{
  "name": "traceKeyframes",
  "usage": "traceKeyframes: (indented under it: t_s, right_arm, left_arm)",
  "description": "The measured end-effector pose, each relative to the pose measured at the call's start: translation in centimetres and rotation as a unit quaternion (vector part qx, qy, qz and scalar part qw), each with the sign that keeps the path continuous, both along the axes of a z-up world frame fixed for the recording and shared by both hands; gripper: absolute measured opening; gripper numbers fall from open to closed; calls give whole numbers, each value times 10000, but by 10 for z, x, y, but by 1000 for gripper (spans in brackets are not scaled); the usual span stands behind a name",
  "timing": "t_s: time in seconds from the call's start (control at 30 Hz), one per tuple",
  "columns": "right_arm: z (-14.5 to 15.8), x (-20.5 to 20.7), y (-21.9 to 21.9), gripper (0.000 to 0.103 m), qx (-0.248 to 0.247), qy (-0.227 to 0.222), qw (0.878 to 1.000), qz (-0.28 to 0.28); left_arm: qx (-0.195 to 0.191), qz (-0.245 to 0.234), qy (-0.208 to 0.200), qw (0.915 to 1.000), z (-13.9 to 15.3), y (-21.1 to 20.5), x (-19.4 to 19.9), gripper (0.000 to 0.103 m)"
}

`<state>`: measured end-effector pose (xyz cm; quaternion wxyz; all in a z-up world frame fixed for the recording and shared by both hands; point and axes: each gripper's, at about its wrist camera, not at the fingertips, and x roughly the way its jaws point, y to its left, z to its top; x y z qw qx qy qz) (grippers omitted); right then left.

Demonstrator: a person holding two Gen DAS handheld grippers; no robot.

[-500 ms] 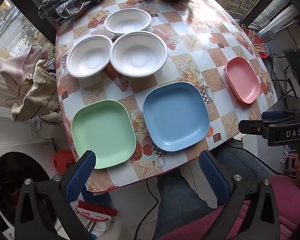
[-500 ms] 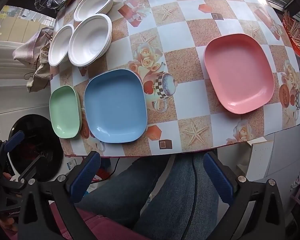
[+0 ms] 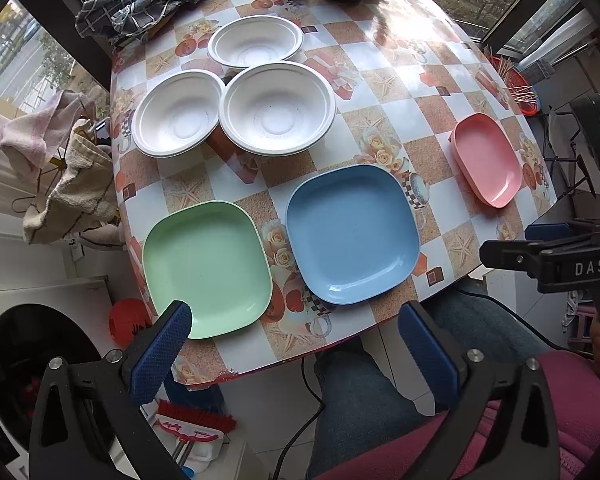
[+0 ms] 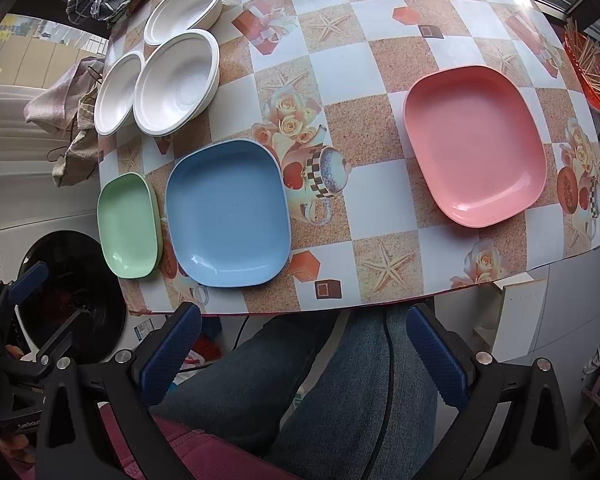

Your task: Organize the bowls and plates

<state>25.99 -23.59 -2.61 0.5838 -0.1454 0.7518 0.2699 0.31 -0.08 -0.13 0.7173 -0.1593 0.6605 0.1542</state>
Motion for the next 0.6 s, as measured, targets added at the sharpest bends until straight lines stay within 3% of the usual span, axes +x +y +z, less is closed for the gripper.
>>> traceKeyframes:
  t_s: [0.6]
  right_arm:
    - [-4, -1, -1, 103, -86, 47, 10000, 16]
  left_arm:
    - [-16, -42, 35, 10000, -3, -2, 1, 103]
